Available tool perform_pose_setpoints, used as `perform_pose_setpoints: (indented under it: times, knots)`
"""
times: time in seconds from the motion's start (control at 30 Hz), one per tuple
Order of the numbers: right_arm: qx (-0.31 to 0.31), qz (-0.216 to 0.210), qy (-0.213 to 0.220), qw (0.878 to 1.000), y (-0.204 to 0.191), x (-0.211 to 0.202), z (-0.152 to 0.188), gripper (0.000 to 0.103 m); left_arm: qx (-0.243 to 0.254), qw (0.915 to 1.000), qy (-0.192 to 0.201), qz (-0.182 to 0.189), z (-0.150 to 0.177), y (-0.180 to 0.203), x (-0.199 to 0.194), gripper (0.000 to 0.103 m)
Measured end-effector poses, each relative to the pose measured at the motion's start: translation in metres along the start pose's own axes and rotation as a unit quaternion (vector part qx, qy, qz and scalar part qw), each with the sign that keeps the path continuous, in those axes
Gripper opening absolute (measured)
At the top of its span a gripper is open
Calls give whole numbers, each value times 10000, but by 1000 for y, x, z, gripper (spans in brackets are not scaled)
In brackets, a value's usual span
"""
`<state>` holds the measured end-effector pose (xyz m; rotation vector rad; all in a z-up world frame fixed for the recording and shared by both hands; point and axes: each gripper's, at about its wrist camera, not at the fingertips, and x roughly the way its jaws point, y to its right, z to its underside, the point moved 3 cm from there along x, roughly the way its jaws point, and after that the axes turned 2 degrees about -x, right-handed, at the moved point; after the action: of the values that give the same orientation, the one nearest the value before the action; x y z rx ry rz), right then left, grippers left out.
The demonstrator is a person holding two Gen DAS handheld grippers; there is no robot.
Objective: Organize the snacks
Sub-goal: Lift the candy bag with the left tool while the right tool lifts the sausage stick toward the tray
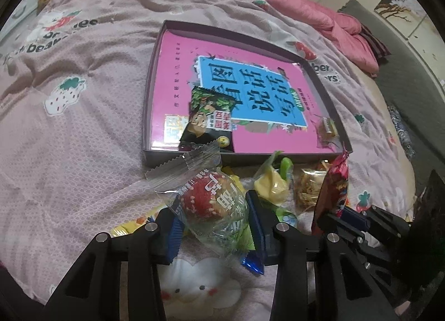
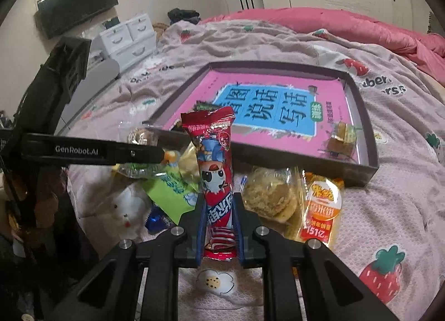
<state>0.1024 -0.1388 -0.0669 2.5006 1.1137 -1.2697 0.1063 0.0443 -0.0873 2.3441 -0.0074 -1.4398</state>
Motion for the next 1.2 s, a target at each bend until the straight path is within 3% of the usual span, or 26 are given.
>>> perform_pose_setpoints:
  times: [0.5, 0.73, 1.2]
  knots:
    - [69, -50, 464, 9989, 4, -21, -14, 17, 358, 9980, 513, -113, -4, 16, -34, 43]
    - [213, -40, 687, 9974, 12, -30, -22, 17, 749, 9938, 791, -232, -5, 33, -45, 43]
    - [370, 5, 973, 9946, 24, -46, -30, 17, 1008, 9901, 966, -173, -11, 53, -54, 43]
